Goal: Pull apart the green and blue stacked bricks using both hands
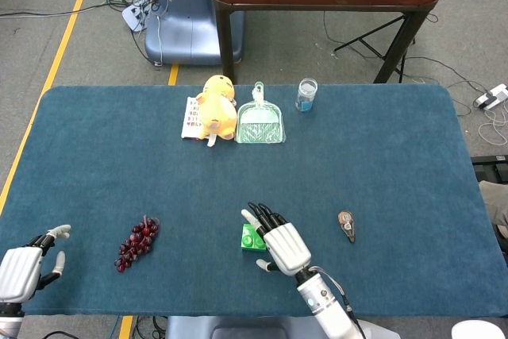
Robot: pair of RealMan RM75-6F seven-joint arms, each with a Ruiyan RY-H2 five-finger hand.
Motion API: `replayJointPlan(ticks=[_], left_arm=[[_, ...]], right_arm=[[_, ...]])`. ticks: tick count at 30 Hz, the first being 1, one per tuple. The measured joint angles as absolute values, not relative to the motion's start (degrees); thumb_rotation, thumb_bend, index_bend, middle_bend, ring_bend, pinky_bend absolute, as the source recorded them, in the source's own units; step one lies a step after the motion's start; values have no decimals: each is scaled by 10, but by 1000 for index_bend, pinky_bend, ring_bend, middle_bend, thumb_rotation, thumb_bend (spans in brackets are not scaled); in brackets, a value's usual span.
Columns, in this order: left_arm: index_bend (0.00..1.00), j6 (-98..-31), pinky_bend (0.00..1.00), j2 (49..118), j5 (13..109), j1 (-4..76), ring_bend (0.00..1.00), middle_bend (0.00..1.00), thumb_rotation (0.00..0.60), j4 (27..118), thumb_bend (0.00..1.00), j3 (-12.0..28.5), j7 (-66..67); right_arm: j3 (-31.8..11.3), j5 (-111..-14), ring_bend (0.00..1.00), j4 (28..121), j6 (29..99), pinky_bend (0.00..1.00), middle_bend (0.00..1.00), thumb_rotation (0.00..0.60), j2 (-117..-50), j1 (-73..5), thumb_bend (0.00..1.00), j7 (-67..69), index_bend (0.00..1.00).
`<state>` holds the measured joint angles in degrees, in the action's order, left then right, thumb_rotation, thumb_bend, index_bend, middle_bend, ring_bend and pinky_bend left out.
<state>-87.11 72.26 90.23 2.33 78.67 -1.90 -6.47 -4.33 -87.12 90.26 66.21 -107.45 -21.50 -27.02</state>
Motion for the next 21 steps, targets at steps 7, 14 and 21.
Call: replayJointPlan(ticks=[7, 14, 21], left_arm=[[296, -870, 645, 724, 901, 22, 406, 349, 600, 784, 556, -19, -68], [296, -873, 645, 723, 905, 23, 406, 349, 600, 789, 556, -18, -66], [296, -870, 645, 723, 905, 24, 406, 349, 600, 792, 556, -19, -61]], right_arm=[[-53, -860, 0, 888, 666, 219, 0, 600, -1076, -223, 0, -282, 0], [-65, -840, 0, 864, 664, 219, 0, 600, -1080, -232, 0, -290, 0], [-80, -815, 0, 843, 661, 219, 0, 600, -1082, -242, 0, -296, 0]])
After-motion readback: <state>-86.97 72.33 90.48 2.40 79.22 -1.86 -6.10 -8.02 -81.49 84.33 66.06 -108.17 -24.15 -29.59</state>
